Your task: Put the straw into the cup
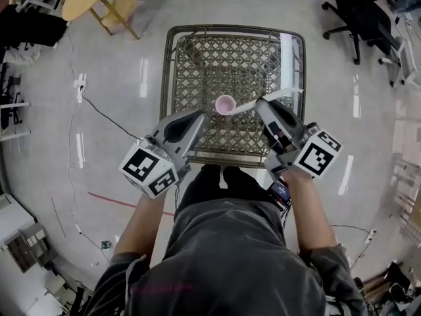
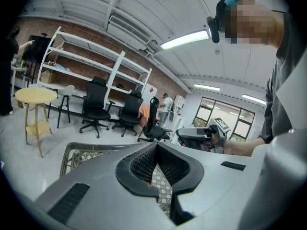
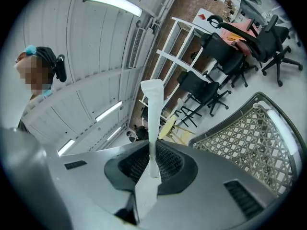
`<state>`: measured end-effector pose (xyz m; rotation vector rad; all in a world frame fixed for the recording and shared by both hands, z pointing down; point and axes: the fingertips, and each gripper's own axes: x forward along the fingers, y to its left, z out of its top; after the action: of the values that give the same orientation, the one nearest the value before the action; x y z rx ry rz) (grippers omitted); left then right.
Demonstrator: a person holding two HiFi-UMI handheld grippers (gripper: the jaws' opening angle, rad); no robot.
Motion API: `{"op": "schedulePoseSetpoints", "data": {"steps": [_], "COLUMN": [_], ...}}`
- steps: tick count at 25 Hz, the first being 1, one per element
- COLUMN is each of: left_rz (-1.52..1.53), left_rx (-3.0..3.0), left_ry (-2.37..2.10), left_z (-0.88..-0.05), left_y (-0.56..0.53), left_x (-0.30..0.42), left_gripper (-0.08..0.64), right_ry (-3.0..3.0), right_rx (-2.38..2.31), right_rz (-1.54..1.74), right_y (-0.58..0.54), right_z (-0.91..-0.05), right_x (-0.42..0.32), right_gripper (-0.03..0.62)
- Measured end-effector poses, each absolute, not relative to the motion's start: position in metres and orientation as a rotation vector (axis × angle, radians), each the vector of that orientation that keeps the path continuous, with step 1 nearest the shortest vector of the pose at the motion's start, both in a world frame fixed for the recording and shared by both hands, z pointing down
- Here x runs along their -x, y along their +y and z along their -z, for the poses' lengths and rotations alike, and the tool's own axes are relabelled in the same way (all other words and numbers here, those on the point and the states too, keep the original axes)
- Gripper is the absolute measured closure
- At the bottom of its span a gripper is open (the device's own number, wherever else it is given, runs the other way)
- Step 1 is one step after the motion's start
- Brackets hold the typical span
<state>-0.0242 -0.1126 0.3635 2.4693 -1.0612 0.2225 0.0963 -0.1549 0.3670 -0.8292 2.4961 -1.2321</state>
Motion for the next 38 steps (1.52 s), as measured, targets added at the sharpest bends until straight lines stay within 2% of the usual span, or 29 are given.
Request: {"op": "schedulePoseSetpoints", "data": {"steps": [15, 38], "left_rz": [-0.269, -0.308], "left_rx": [-2.440, -2.392], "left_ry": [-0.984, -0.913], "left_z": [-0.390, -0.422], "left_y": [-0.133, -0.128], "left_x": [0.048, 0.079], "left_gripper": [0.549, 0.549], "right_ry": [2.518, 2.615], "right_rx": [0.966, 1.177], "right_rz": [1.270, 1.398], "right_y": [-0.181, -0.190], "right_z": [-0.406, -0.515], "right_x": [-0.072, -0.043], "right_gripper": [0.548, 0.548]}}
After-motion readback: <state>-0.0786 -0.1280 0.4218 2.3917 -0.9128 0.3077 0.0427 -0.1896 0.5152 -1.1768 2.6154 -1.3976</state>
